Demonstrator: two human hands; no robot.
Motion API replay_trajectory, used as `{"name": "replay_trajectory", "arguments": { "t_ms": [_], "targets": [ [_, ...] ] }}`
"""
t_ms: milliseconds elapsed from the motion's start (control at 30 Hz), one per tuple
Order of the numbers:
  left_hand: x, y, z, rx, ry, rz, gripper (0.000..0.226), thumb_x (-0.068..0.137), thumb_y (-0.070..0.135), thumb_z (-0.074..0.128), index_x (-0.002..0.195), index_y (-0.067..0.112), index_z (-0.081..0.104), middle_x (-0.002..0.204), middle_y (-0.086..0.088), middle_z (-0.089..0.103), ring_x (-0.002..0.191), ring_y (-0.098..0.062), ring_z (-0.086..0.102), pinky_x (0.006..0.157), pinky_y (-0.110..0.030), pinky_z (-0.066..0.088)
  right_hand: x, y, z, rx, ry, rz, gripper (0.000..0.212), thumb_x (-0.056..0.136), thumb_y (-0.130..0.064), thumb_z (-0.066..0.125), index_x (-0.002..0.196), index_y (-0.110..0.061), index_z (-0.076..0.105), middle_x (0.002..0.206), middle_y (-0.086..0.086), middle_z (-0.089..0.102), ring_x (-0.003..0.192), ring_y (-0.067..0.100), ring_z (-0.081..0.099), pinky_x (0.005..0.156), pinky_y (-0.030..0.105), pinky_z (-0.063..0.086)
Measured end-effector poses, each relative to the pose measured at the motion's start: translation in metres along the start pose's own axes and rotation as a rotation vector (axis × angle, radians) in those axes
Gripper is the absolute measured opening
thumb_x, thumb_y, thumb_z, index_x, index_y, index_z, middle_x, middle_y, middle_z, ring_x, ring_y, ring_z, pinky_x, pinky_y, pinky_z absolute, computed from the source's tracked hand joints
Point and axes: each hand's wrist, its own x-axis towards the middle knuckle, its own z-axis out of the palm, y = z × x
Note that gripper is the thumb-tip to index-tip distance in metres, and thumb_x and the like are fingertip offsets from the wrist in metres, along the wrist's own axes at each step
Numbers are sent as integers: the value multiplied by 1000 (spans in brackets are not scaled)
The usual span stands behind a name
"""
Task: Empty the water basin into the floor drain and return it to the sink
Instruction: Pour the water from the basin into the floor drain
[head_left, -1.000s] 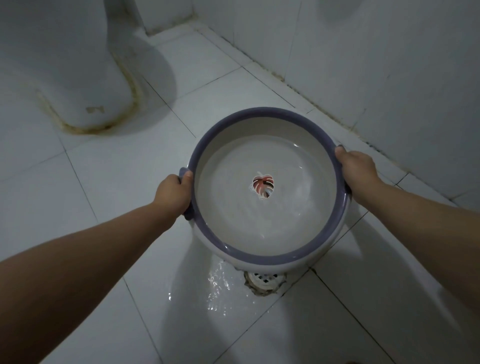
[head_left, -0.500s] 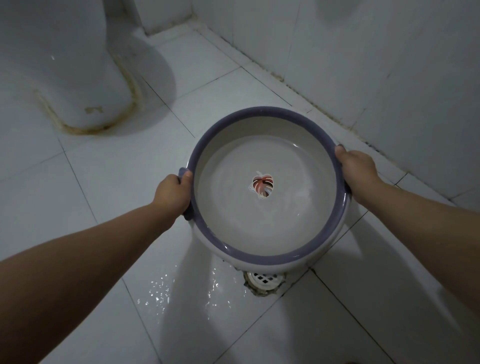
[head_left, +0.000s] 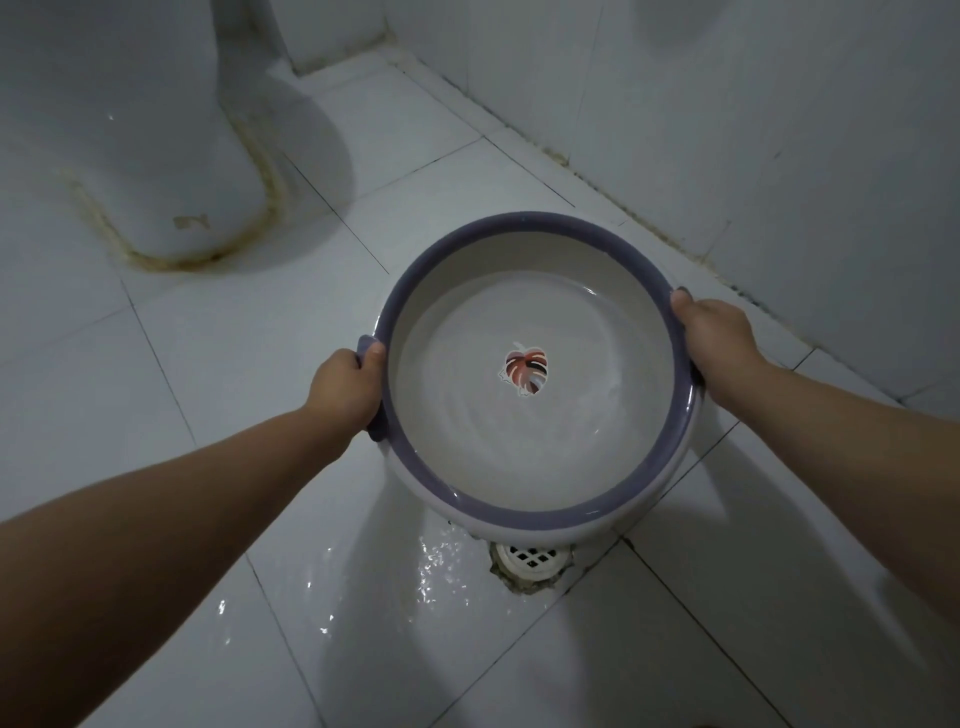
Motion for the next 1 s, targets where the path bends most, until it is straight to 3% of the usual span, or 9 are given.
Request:
{"name": "replay_trajectory", "arguments": {
  "t_ms": [200,433,667,1000],
  "targets": [
    [0,0,-2,13,3,-6,50,97,41,29,103,-3,53,90,-16,55,81,-30,53,70,-37,41,-1,-2,1,2,-8,5,37,89,-43,45,78,-9,55,76,14,53,59,23,49,52,29,36],
    [-2,2,-3,-3,-2,-3,46,98,39,28,99,-1,51,88,-15,55,81,-29,53,71,-38,42,-2,-2,2,12,-9,9,44,89,-42,44,83,-2,59,81,15,55,71,23,52,63,31,39],
    [-5,3,-4,-10,0,2,44,98,37,27,95,0,50,72,-8,50,73,-25,50,68,-36,40,-3,-4,1,-12,-3,11,39,90,-43,44,79,-8,54,78,14,54,62,23,50,53,29,36],
    [-3,0,-4,11,20,11,50,97,39,29,105,-4,53,90,-16,55,80,-29,52,69,-36,41,-2,-3,2,-22,12,12,41,90,-42,43,64,-11,48,62,4,49,56,18,47,50,28,34]
  ]
}}
